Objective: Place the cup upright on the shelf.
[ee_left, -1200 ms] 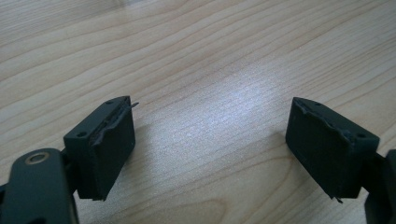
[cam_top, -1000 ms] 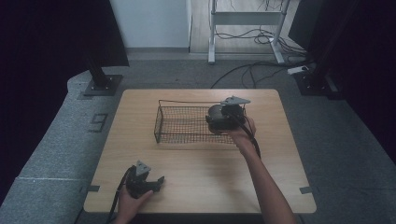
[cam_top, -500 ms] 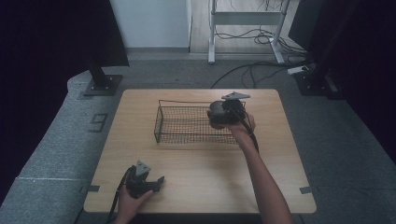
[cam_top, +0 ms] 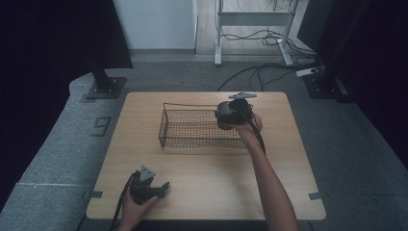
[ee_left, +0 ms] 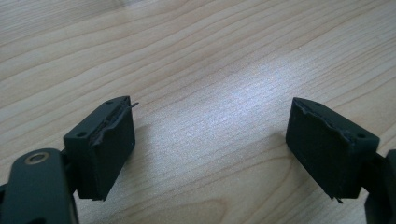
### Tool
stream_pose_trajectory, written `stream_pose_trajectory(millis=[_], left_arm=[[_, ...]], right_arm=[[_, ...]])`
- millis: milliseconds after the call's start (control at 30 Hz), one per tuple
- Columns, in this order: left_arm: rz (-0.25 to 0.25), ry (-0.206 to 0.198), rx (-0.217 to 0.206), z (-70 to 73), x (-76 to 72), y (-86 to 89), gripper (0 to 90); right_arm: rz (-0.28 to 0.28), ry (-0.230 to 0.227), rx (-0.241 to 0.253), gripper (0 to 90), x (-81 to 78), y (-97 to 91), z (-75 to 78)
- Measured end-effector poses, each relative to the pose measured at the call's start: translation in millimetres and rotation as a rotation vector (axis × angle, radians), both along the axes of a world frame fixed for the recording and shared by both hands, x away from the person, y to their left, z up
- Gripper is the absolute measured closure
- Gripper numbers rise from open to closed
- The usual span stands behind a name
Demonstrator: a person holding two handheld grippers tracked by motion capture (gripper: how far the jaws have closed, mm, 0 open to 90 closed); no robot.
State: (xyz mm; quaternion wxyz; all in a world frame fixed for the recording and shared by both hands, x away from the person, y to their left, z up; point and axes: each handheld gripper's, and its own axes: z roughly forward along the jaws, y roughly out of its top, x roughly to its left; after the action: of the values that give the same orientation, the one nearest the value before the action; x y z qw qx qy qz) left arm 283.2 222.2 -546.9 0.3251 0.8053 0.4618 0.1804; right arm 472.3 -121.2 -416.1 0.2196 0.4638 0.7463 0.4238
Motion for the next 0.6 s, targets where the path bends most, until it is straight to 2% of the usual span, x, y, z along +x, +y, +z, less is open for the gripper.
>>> stream_pose_trajectory(millis=[133, 333, 600], left_arm=[[0.000, 0.000, 0.000, 0.0, 0.0, 0.0, 15.7], [0.000, 0.000, 0.001, 0.0, 0.0, 0.0, 15.7], [0.000, 0.000, 0.000, 0.0, 0.0, 0.0, 15.6]], right_arm=[[-0.001, 0.012, -0.017, 13.3, 4.8, 2.4, -4.9], [-0.021, 0.029, -0.008, 13.3, 12.6, 3.8, -14.5], [-0.039, 0.055, -0.022, 13.2, 16.5, 5.5, -26.2]])
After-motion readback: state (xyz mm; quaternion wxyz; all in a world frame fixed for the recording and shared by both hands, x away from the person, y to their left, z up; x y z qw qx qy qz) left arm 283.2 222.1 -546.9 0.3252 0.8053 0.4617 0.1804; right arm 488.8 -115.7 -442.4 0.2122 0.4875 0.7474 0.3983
